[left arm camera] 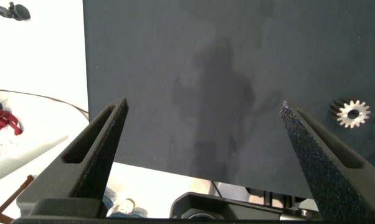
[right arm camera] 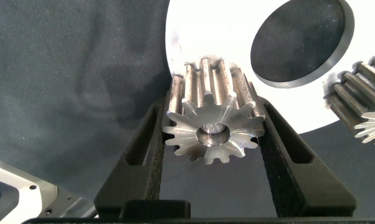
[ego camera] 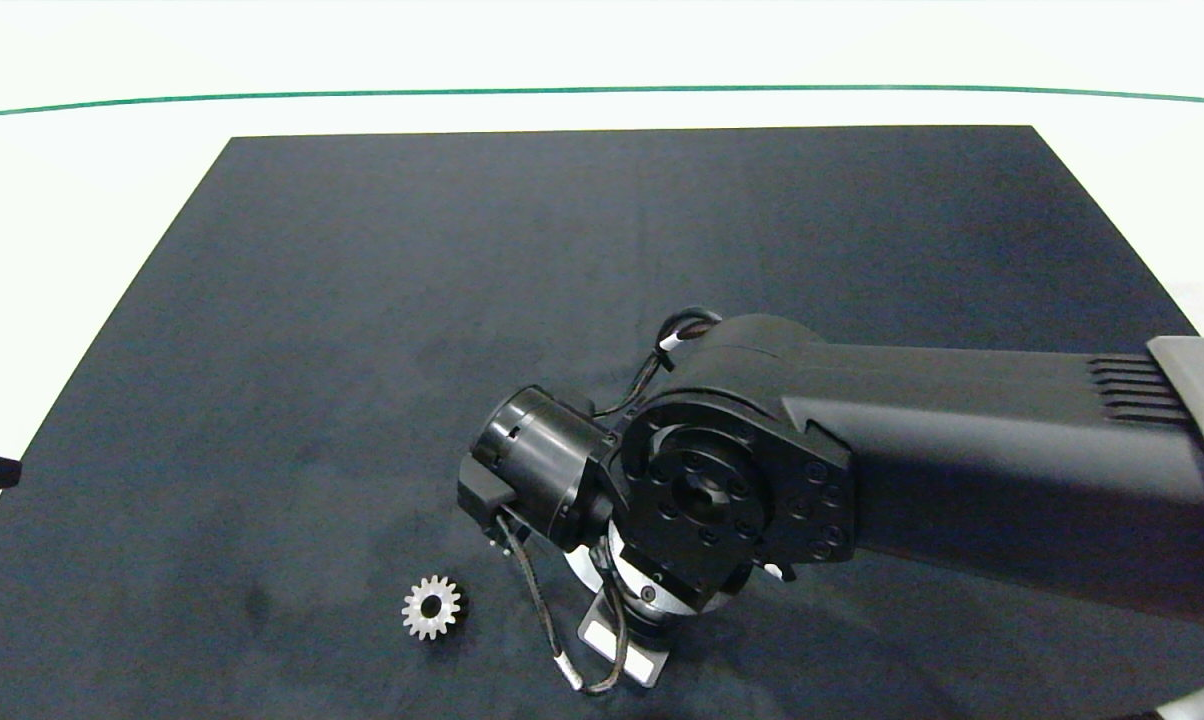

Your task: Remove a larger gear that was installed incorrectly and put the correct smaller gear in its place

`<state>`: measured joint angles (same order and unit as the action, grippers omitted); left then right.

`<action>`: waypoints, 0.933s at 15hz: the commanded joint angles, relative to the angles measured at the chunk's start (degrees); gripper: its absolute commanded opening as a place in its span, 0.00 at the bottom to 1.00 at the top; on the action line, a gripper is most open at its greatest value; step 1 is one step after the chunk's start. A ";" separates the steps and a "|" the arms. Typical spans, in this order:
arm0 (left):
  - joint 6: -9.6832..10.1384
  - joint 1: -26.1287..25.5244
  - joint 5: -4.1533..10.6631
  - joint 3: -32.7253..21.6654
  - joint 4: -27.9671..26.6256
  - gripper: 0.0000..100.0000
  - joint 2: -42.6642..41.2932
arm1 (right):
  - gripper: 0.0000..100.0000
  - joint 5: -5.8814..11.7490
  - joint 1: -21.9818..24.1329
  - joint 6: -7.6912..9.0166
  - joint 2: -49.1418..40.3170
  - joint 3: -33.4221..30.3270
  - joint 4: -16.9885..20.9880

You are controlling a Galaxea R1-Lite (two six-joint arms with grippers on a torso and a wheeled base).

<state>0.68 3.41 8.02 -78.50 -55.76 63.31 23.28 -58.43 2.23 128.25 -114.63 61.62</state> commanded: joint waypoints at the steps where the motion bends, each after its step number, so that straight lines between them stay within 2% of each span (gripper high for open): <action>1: 0.02 0.01 0.06 0.01 -0.31 1.00 -0.11 | 0.36 0.27 -0.02 0.05 0.51 0.04 0.34; 14: 0.02 0.01 0.06 0.01 -0.31 1.00 -0.11 | 0.10 -0.26 -0.63 -0.21 -0.45 0.04 0.34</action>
<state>0.68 3.41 8.02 -78.50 -55.76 63.11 22.87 -58.89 2.00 127.92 -114.58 61.62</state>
